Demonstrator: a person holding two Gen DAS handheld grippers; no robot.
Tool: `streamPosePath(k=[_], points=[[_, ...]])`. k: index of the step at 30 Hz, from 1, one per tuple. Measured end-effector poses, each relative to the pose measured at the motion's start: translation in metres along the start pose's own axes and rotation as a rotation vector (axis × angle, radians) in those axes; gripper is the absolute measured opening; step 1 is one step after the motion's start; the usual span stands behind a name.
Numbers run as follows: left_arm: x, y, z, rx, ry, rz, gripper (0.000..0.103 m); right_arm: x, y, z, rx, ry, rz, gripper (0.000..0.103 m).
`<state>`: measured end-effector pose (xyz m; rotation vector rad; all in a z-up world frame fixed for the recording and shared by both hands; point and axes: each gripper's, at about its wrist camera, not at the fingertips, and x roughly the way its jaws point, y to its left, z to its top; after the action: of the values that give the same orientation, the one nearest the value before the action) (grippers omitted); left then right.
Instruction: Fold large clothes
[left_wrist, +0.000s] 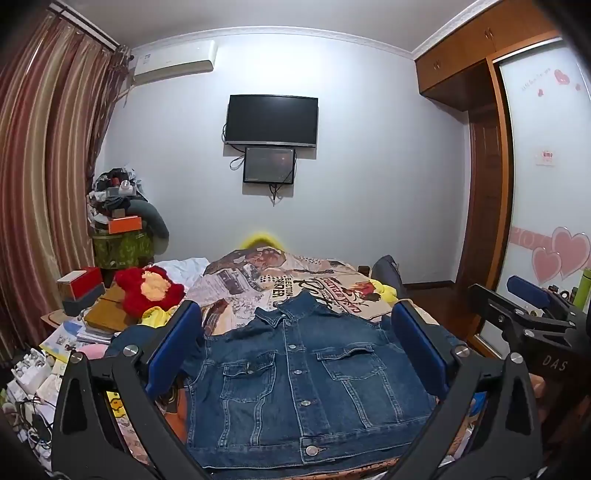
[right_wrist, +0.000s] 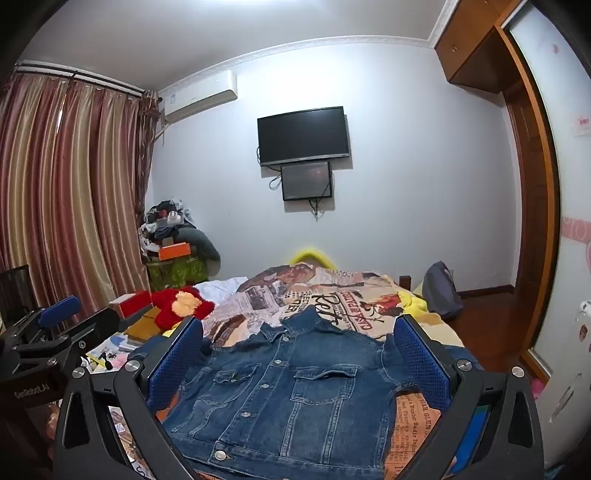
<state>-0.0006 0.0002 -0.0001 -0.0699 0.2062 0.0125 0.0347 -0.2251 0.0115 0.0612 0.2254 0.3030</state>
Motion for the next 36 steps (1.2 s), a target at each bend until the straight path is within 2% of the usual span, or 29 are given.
streamPosePath(k=[10,36], points=[[0.008,0.007,0.006,-0.013,0.027,0.009,0.103,0.001,-0.001,0.001,0.0,0.0,0.0,0.103],[0.007,0.004,-0.001,0.009,0.012,0.024,0.103,0.022,0.001,-0.018,0.007,0.022,-0.004,0.103]])
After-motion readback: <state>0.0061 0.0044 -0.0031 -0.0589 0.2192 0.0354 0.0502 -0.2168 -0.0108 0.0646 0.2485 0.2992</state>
